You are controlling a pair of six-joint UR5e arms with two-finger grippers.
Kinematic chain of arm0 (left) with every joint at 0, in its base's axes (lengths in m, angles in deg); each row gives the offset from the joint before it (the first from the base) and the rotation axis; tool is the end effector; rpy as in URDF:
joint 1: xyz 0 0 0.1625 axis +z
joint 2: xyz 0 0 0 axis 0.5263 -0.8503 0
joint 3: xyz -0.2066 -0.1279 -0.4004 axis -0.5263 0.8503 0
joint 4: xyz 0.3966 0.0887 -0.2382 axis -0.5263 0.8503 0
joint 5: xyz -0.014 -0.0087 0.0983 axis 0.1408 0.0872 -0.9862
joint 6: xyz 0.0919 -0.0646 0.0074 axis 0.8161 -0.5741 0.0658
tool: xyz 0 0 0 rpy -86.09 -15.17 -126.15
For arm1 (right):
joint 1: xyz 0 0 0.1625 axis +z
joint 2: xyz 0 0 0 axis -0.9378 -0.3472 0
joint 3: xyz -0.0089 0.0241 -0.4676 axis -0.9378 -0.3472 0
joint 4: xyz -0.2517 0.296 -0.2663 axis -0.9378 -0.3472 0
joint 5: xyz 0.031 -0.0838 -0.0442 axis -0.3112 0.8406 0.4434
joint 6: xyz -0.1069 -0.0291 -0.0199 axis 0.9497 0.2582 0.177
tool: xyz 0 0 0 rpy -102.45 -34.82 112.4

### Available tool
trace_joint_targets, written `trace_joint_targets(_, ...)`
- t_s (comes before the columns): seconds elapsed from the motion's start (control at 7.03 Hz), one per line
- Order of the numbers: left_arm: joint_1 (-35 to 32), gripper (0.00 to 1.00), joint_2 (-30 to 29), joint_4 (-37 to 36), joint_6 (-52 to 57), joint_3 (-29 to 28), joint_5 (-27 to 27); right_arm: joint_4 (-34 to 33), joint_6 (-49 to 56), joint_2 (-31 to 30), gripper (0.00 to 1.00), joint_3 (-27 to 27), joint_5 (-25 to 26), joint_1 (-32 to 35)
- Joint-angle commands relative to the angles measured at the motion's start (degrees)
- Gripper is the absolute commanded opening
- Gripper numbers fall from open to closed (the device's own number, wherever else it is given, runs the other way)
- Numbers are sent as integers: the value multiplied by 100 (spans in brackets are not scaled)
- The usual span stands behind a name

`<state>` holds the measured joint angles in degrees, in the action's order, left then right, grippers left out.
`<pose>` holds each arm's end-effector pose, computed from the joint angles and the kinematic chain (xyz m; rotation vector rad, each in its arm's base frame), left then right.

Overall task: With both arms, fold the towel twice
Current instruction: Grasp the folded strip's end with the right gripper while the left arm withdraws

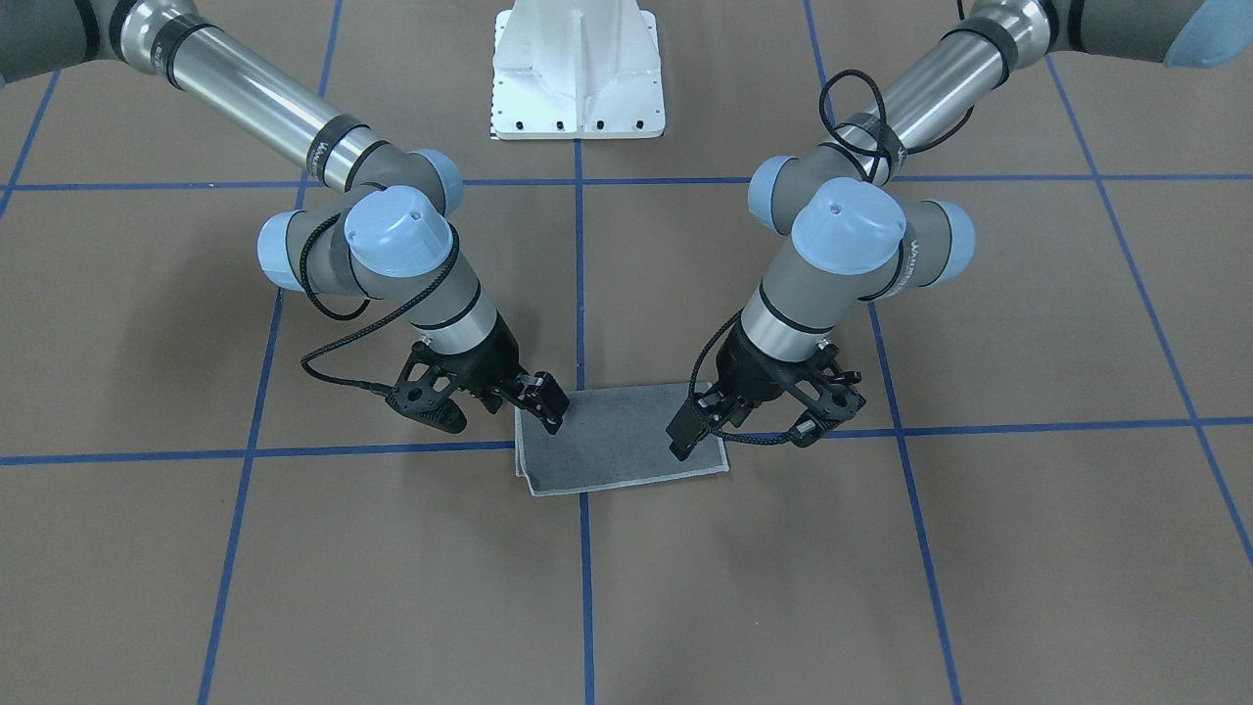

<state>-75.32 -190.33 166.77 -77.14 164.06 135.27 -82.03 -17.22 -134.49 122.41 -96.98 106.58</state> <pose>0.5568 -0.6559 0.2753 -0.0340 1.1362 -0.6470 -0.6377 -0.6010 0.2926 -0.0301 -1.0843 0.5486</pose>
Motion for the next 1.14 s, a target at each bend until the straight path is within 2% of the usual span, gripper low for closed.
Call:
trace_joint_targets(0.0, -3, 100, 0, 0, 2, -1, 2, -3, 45, -1, 72, -30, 1, -33)
trace_joint_targets(0.28, -21, 100, 9, 0, 11, -1, 2, -11, 385, -18, 47, -30, -8, -77)
trace_joint_targets(0.43, -30, 100, 9, 0, 11, -1, 2, -12, 527, -62, 31, -30, -26, -103)
trace_joint_targets(0.57, -38, 100, 9, 0, 11, -1, 2, -12, 581, -62, 11, -13, -52, -104)
trace_joint_targets(0.71, -47, 100, 9, 0, 11, -1, 11, -12, 598, -88, 0, 22, -148, -95)
trace_joint_targets(1.0, -135, 99, 9, 0, 20, -1, 221, -3, 747, -115, 0, 249, -314, -51)
